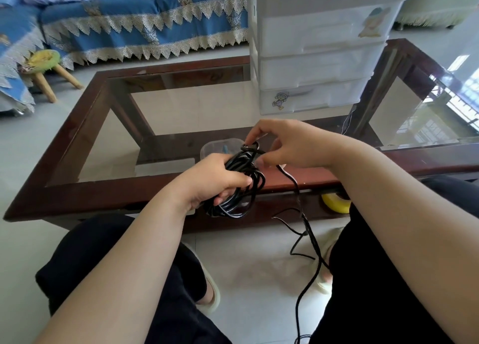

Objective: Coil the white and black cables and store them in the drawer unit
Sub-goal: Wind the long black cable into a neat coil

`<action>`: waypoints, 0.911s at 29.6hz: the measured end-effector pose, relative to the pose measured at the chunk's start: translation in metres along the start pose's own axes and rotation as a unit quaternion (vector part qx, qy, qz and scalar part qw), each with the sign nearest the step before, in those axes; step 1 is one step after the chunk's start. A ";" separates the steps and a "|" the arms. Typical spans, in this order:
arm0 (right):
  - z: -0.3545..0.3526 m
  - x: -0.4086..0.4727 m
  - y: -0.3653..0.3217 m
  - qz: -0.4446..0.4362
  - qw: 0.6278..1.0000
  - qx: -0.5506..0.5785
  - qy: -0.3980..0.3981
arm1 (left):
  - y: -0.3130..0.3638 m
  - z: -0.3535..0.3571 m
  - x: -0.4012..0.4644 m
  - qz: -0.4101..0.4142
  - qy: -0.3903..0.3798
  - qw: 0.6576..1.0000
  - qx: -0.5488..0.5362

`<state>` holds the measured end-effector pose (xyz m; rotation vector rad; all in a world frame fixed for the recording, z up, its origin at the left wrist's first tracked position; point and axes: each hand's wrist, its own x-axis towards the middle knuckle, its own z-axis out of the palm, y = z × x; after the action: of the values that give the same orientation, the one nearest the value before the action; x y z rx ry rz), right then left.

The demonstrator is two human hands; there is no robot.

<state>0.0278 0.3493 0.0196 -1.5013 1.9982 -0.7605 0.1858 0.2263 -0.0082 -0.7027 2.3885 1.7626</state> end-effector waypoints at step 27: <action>0.019 -0.019 0.009 -0.010 0.973 0.127 0.194 | 0.008 -0.037 -0.002 0.071 0.111 0.943 -0.305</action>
<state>0.0401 0.3668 0.0011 -1.2986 2.0570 -1.3494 0.1909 0.1948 0.0120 -0.8372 2.0387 2.6584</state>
